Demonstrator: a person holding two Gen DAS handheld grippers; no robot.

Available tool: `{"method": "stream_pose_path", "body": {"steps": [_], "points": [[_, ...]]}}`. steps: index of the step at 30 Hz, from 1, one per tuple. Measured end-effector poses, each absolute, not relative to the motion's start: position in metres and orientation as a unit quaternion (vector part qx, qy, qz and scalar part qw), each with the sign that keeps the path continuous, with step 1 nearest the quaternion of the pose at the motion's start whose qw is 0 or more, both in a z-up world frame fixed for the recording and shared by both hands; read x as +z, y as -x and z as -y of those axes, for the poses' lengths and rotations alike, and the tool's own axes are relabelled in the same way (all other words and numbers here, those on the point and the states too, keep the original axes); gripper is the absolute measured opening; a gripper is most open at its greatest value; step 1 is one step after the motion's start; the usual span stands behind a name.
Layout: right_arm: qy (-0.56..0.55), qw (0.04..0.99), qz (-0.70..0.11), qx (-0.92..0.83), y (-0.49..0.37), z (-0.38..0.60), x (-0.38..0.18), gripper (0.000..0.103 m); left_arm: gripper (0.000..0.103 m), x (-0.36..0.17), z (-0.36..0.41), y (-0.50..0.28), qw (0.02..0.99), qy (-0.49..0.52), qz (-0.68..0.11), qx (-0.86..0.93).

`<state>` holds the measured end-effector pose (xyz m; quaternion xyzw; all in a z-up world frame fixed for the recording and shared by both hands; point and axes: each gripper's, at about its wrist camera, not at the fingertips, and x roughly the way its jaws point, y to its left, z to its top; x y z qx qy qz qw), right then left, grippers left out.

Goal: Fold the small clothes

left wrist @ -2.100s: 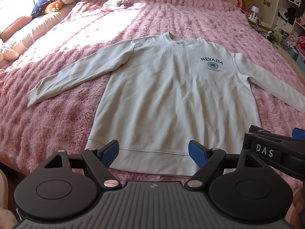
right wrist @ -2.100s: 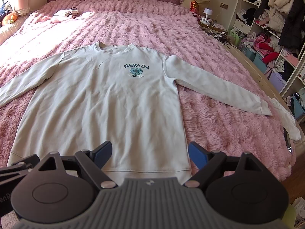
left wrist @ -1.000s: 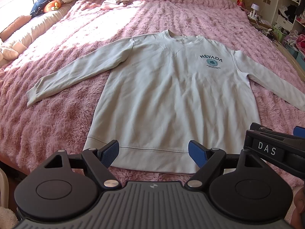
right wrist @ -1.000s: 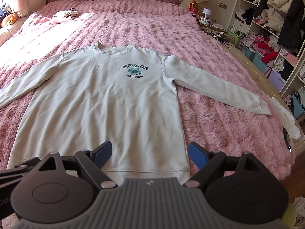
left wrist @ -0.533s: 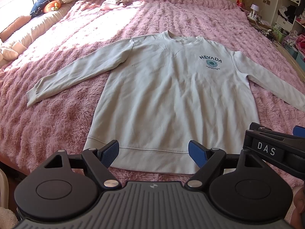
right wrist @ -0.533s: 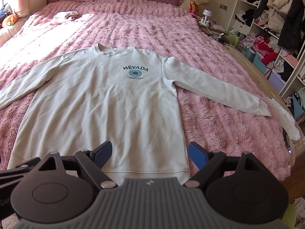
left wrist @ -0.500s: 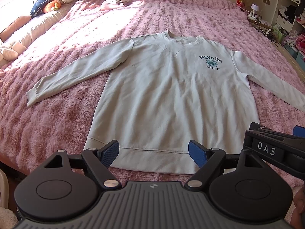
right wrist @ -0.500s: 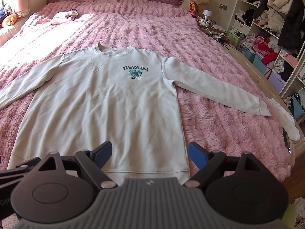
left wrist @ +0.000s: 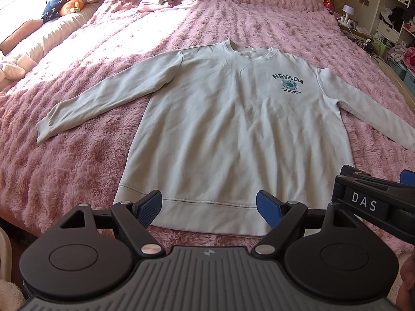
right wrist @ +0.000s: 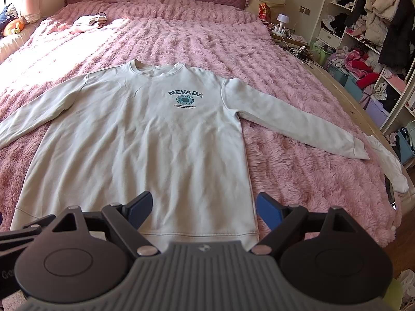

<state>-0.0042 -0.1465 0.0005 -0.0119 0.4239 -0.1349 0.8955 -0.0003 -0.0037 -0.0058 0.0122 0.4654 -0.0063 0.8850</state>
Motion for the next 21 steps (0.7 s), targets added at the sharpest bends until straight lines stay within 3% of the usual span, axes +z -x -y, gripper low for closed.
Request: {"method": "stream_pose_path", "body": {"steps": [21], "points": [[0.003, 0.899, -0.416, -0.133, 0.0059, 0.1494, -0.0013, 0.083, 0.096, -0.0072, 0.0026, -0.0057, 0.883, 0.005, -0.468, -0.008]]}}
